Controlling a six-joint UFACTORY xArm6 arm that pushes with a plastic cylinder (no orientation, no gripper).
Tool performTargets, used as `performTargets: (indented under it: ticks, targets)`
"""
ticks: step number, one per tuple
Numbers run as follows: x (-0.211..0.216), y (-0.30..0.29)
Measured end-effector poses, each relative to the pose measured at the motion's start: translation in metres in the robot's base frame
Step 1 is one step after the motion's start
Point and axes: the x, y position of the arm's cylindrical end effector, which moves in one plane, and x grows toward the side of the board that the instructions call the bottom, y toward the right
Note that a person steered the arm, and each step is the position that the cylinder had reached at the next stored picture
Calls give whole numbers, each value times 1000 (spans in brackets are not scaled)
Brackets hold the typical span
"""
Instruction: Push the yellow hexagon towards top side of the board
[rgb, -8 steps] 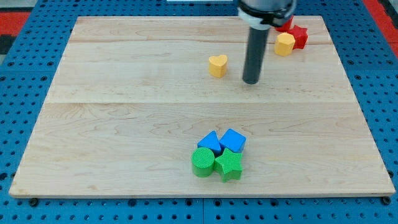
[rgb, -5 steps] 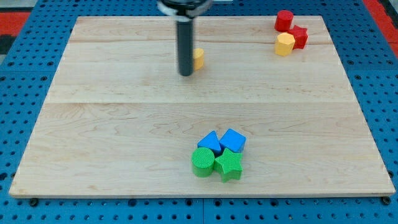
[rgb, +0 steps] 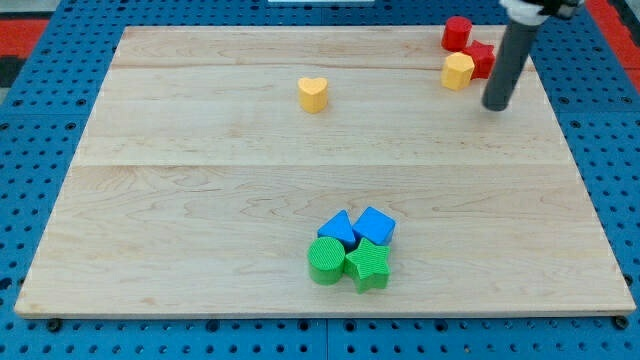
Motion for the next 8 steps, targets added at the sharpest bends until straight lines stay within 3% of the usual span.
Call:
performTargets:
  ticks: [1, 6, 7, 8]
  targets:
    - [-24, 14]
    - [-39, -122]
    - [-70, -166]
    - [-115, -172]
